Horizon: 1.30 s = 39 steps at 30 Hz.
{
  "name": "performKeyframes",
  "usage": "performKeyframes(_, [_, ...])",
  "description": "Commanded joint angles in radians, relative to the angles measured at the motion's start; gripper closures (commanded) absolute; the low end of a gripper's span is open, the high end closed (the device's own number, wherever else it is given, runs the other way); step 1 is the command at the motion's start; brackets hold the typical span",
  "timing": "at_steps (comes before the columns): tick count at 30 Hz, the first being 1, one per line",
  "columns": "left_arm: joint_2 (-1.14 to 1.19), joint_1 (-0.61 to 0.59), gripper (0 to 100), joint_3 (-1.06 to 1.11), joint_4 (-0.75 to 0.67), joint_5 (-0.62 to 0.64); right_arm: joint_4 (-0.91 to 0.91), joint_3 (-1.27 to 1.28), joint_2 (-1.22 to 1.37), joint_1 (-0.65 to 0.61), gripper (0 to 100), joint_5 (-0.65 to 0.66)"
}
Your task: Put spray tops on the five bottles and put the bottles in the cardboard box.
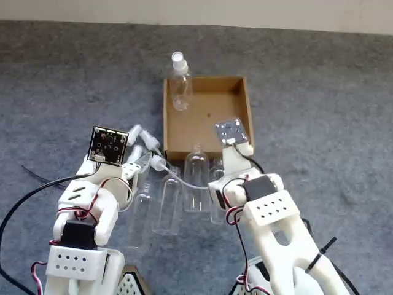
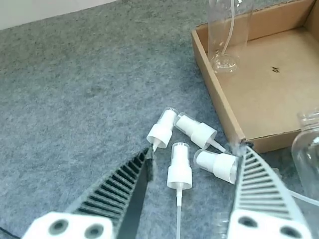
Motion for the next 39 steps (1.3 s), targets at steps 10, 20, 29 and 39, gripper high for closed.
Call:
performKeyframes(10, [-0.004, -0.012, 76, -0.004, -0.028, -0.003, -0.077, 0.024, -0.022, 0.01, 72.8, -0.061])
performKeyframes(20, [-0.004, -0.013, 76, -0.004, -0.028, -0.003, -0.151, 0.154, -0.025, 0.025, 73.0, -0.031])
performKeyframes(29, [-0.004, -0.013, 76, -0.004, -0.028, -0.003, -0.15, 0.156, -0.036, 0.228, 88.9, 0.16])
performKeyframes(39, [-0.004, -0.01, 76, -0.004, -0.029, -0.003, 0.147, 0.127, -0.038, 0.475, 99.5, 0.601])
